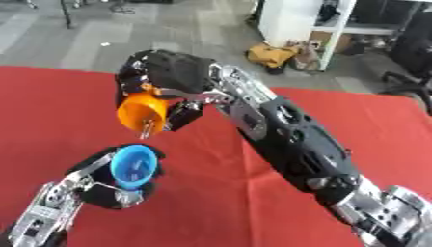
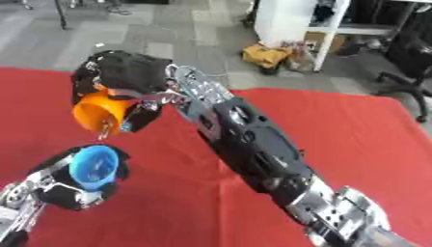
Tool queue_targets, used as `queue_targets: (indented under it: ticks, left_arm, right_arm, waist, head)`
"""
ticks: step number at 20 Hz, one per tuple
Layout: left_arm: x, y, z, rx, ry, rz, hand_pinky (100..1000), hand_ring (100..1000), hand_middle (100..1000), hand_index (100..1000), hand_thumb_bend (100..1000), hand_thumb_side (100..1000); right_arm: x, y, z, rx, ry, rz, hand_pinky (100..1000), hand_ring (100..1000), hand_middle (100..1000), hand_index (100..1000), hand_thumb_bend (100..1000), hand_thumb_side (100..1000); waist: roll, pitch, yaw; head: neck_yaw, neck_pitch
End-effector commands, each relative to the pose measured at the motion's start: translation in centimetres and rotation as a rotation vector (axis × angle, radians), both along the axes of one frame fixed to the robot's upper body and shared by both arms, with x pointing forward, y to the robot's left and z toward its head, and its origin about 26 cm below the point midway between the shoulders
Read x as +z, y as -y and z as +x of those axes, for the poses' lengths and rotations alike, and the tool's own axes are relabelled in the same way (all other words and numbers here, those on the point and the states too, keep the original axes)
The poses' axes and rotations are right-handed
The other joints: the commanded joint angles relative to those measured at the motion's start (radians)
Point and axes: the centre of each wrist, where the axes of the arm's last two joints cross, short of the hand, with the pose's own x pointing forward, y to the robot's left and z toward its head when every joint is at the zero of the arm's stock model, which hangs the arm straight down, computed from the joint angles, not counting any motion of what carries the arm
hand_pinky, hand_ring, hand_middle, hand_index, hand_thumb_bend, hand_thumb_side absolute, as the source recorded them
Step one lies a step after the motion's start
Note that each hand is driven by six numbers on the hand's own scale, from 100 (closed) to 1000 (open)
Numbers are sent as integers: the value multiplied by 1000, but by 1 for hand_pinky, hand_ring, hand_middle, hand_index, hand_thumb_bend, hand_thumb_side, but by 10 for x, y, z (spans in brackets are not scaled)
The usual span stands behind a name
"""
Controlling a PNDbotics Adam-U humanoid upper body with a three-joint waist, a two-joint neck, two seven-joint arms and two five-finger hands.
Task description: Pour the contents of one cup into another cup.
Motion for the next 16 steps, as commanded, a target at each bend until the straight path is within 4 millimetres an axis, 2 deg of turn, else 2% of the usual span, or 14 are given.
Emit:
queue_targets:
  ticks: [1, 16]
  left_arm:
    - [13, 6, 3, -50, 62, -11, 648, 661, 434, 787, 100, 100]
    - [13, 5, 4, -51, 65, -9, 651, 667, 437, 789, 100, 100]
  right_arm:
    - [17, 2, -2, 2, 53, 5, 710, 591, 501, 635, 281, 100]
    - [22, 1, -5, 9, 113, -12, 720, 601, 516, 636, 282, 100]
  waist:
    - [7, -12, 0]
    - [8, -11, 1]
  head:
    - [-1, -9]
    - [-1, -8]
